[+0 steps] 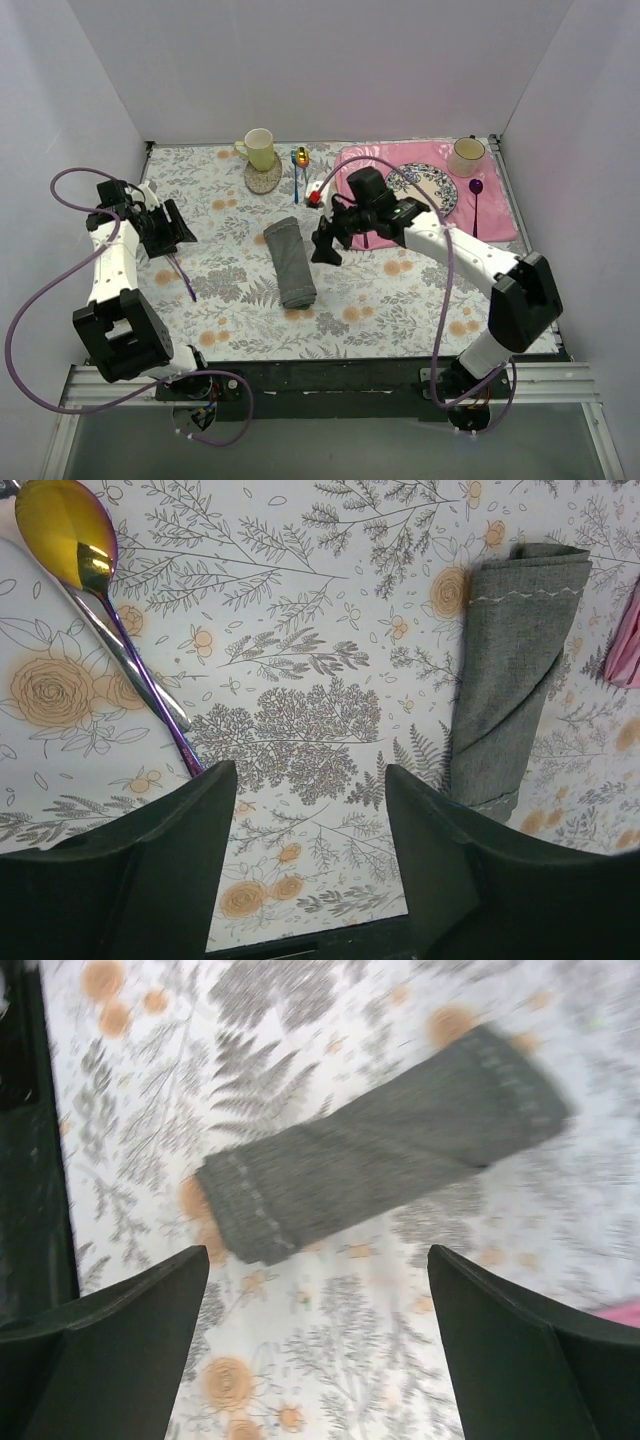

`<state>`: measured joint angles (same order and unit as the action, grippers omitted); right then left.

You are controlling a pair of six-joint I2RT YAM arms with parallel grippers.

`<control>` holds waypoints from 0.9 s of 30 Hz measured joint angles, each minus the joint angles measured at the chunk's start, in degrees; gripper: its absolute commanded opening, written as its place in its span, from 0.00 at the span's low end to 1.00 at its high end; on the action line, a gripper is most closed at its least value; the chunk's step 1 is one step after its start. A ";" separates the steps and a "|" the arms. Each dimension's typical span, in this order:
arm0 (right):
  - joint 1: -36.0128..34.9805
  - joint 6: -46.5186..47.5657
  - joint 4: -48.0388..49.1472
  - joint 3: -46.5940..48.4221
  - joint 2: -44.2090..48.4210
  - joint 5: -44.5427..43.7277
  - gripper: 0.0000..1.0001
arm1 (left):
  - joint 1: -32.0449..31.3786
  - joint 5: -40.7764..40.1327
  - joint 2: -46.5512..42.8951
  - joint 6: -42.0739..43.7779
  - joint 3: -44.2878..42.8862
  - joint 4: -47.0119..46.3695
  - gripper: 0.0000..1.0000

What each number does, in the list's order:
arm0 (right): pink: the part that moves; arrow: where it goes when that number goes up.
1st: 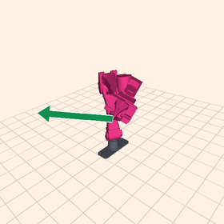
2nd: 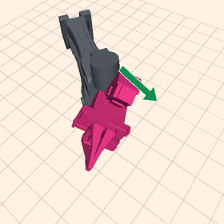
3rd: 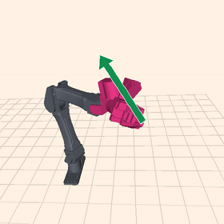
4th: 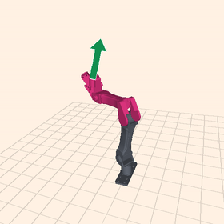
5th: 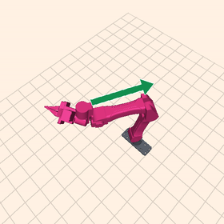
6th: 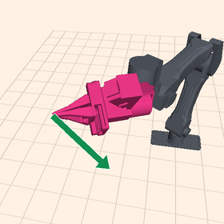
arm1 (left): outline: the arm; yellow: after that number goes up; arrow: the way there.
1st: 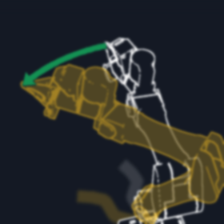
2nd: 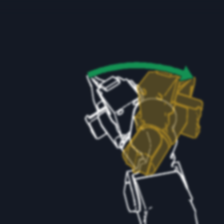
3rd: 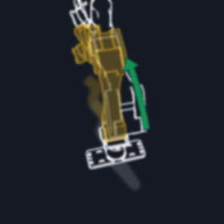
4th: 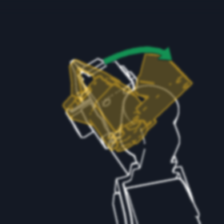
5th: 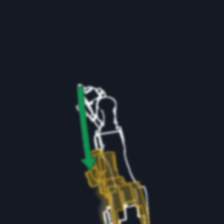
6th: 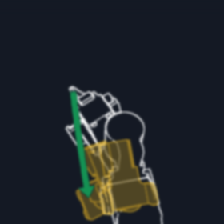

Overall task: Fold the napkin into a case and place the utensils inside
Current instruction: Pick up the spoon from the center of the board.

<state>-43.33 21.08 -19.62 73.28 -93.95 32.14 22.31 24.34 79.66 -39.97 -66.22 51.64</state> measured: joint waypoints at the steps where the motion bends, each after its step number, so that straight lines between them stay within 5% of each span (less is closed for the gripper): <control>1: 1.09 0.07 0.68 0.00 2.05 -0.52 0.99 | 0.02 -0.15 0.17 -0.66 -0.02 -0.31 0.49; 7: 3.58 -1.25 6.32 -0.02 9.57 -5.35 0.99 | 0.02 -4.24 2.97 -2.62 -0.02 -1.81 0.46; 27: 6.64 -4.61 -3.85 0.44 5.38 -10.25 0.99 | -0.09 -18.03 15.08 -5.97 0.26 -13.00 0.27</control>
<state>-36.69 16.47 -23.46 73.71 -88.58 21.89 22.22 6.31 94.74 -45.93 -65.95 38.63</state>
